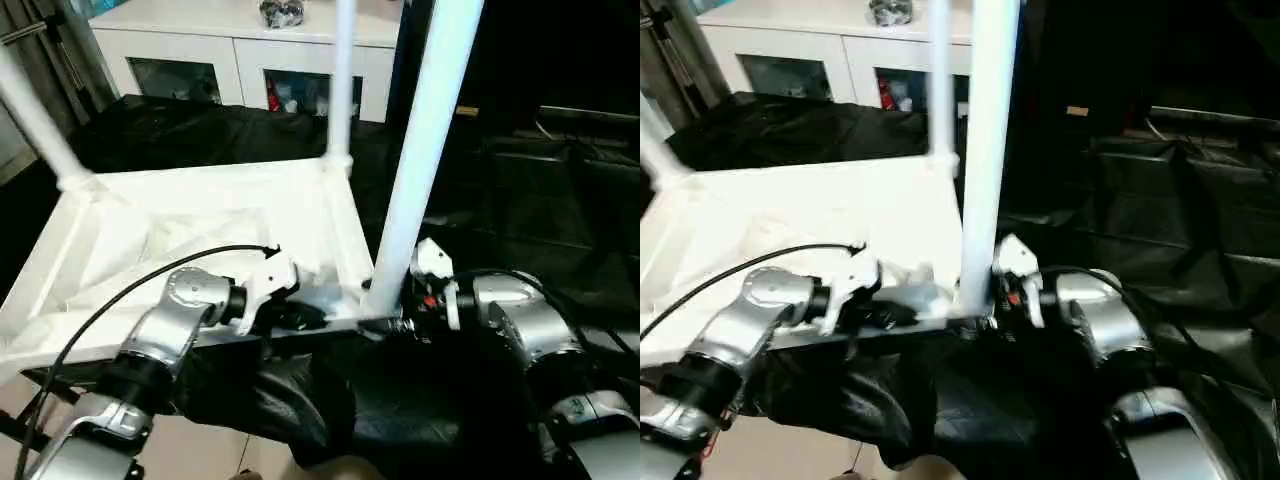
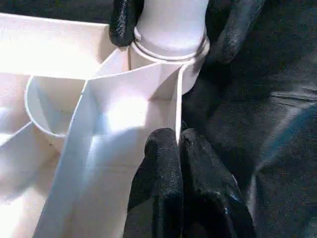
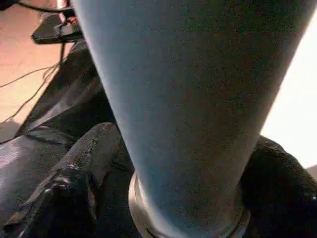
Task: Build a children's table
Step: Rotate leg to tighten
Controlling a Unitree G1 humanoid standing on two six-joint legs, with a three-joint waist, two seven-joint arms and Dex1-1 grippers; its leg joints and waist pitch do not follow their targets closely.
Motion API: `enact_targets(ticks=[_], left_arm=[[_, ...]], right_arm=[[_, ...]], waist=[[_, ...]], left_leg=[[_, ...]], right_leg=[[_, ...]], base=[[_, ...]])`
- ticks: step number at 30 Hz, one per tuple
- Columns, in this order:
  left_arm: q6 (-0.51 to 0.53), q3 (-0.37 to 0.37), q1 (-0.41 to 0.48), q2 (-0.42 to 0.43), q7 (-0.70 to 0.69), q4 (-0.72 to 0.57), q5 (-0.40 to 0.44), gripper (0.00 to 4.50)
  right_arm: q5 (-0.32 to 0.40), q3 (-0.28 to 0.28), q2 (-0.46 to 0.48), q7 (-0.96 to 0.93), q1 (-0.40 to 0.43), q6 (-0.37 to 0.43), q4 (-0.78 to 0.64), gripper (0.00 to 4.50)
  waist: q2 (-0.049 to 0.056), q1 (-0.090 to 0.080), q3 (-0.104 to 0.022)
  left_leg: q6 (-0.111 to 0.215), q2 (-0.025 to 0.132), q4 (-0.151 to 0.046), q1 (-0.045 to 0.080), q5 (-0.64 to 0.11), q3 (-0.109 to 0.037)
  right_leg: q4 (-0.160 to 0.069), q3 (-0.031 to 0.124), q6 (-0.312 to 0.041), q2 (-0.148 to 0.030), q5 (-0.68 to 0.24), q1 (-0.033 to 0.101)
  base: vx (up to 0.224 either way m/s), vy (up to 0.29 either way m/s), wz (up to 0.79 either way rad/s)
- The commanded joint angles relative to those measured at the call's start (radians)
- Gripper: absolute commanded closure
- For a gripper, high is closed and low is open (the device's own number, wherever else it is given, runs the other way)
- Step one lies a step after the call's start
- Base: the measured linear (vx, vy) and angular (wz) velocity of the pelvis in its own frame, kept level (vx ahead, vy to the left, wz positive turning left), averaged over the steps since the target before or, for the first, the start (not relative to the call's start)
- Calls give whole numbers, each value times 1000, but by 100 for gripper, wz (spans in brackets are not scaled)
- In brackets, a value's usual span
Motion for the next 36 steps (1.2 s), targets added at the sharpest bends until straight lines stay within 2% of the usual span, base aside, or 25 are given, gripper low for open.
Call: enact_targets(ticks=[1,9,14,17,19,20,22,23,25,26,28,29,30,32,33,34,36], left_arm=[[8,1,-5,-7,-10,-39,-27,450],[28,-10,7,4,-45,-57,-45,450],[35,-8,11,-1,-48,-62,-41,450],[36,0,15,-12,-29,-63,-44,450],[23,10,7,-40,55,-39,-24,450],[20,15,1,-54,91,-26,-15,450],[17,25,-11,-80,151,-4,-4,450],[14,30,-19,-99,187,10,4,450],[14,35,-37,-137,264,38,24,450],[15,35,-43,-149,290,47,33,450],[21,38,-66,-189,378,79,57,450],[27,37,-75,-207,407,89,63,450],[33,39,-86,-229,452,102,72,450],[37,44,-99,-263,502,118,77,450],[37,45,-101,-269,510,120,78,450],[37,46,-106,-287,530,124,82,450],[32,43,-107,-292,527,126,87,450]], right_arm=[[-6,47,12,43,23,14,-13,99],[13,49,4,57,37,44,-52,153],[20,53,5,69,54,55,-69,192],[25,52,16,58,68,68,-78,198],[28,36,53,-18,86,81,-75,207],[20,26,72,-67,87,73,-58,208],[2,11,107,-160,82,65,-25,208],[-14,0,133,-235,74,63,5,208],[-38,-21,180,-372,56,60,63,209],[-44,-29,196,-416,50,62,82,209],[-43,-59,247,-542,31,82,129,209],[-47,-71,271,-598,26,83,141,209],[-46,-92,301,-673,16,95,159,209],[-47,-111,337,-751,-2,103,191,209],[-47,-114,343,-761,-6,104,198,209],[-53,-115,358,-787,-24,96,224,209],[-57,-115,365,-794,-38,78,241,209]], waist=[[-2,-2,-57],[-1,-2,-59],[-1,-2,-58],[0,-2,-59],[-1,-1,-58],[-1,-1,-56],[-3,-7,-50],[-2,-8,-45],[-4,-23,-35],[-4,-25,-36],[-4,-35,-37],[-5,-37,-38],[-1,-40,-36],[-2,-43,-37],[-1,-43,-40],[4,-42,-40],[4,-47,-41]], left_leg=[[67,12,-63,6,-206,10],[67,10,-61,6,-192,10],[64,10,-61,6,-200,10],[63,11,-61,7,-199,10],[63,11,-61,7,-196,10],[59,11,-62,7,-205,10],[38,9,-69,8,-252,9],[21,9,-73,13,-301,7],[-13,2,-80,19,-371,0],[-17,1,-80,24,-386,-2],[-18,1,-79,30,-403,-5],[-11,0,-80,27,-402,-7],[-10,-2,-81,24,-401,-6],[-15,-5,-80,25,-411,-9],[-10,-3,-81,24,-409,-9],[-7,-3,-82,23,-410,-10],[-4,-3,-83,18,-416,-9]], right_leg=[[-64,31,-271,-35,-102,56],[-61,30,-279,-33,-64,58],[-62,30,-278,-34,-78,58],[-62,30,-277,-33,-75,58],[-62,31,-275,-33,-67,58],[-63,31,-273,-33,-80,56],[-75,29,-250,-36,-189,55],[-85,30,-225,-39,-290,53],[-102,29,-159,-41,-473,47],[-106,28,-145,-42,-504,45],[-113,31,-130,-43,-530,38],[-114,30,-125,-42,-530,39],[-116,30,-118,-40,-534,37],[-119,26,-106,-39,-553,36],[-119,27,-108,-39,-536,37],[-118,27,-112,-40,-522,37],[-115,26,-129,-37,-479,39]], base=[[0,0,0],[0,0,0],[0,0,0],[0,0,0],[0,0,0],[0,0,0],[0,0,0],[0,0,0],[0,0,0],[0,0,0],[0,0,0],[0,0,0],[0,0,0],[0,0,0],[0,0,0],[0,0,0],[0,0,0]])
